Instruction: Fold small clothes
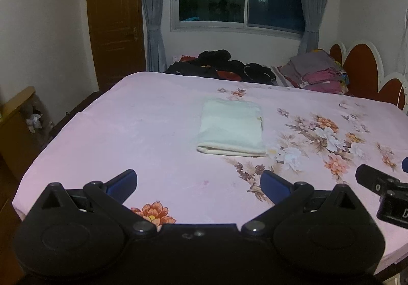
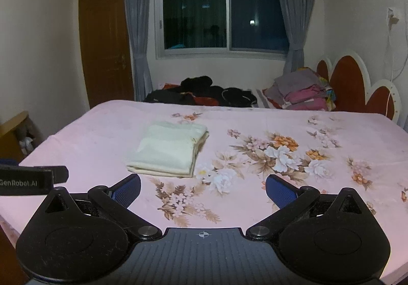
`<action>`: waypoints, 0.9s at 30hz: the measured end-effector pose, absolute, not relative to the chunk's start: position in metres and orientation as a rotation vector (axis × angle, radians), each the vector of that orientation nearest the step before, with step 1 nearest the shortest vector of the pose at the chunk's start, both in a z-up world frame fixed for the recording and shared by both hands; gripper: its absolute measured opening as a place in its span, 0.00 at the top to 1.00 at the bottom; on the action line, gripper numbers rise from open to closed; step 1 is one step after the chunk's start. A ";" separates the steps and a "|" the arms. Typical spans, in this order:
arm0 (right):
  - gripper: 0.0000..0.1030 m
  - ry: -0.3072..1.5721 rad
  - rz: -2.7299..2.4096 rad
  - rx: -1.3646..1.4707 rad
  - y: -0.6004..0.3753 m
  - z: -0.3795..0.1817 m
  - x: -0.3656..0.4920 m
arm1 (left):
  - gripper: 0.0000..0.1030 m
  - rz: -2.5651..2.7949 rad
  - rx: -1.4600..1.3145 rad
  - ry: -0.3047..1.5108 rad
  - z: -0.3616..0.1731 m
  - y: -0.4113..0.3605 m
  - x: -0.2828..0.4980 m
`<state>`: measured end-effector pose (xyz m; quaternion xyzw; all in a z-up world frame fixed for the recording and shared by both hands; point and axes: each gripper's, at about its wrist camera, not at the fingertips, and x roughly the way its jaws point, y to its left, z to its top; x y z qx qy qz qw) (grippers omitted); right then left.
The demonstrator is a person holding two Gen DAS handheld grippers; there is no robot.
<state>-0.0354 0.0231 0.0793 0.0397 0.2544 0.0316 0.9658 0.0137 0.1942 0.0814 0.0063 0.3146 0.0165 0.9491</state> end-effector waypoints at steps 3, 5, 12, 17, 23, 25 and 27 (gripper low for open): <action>0.00 0.506 0.069 0.081 0.023 0.081 -0.038 | 0.00 0.041 0.022 0.626 0.084 0.192 0.007; 0.00 0.503 0.071 0.084 0.023 0.083 -0.039 | 0.00 0.042 0.031 0.621 0.086 0.190 0.004; 0.00 0.490 0.076 0.082 0.023 0.086 -0.042 | 0.00 0.039 0.033 0.611 0.089 0.189 -0.001; 0.00 0.489 0.077 0.084 0.024 0.086 -0.043 | 0.00 0.039 0.035 0.610 0.089 0.189 -0.001; 0.00 0.484 0.079 0.086 0.022 0.086 -0.041 | 0.00 0.038 0.033 0.612 0.091 0.191 -0.002; 0.00 0.486 0.078 0.086 0.022 0.086 -0.041 | 0.00 0.040 0.033 0.611 0.092 0.191 -0.002; 0.00 0.486 0.080 0.088 0.021 0.086 -0.041 | 0.00 0.039 0.031 0.612 0.092 0.191 -0.002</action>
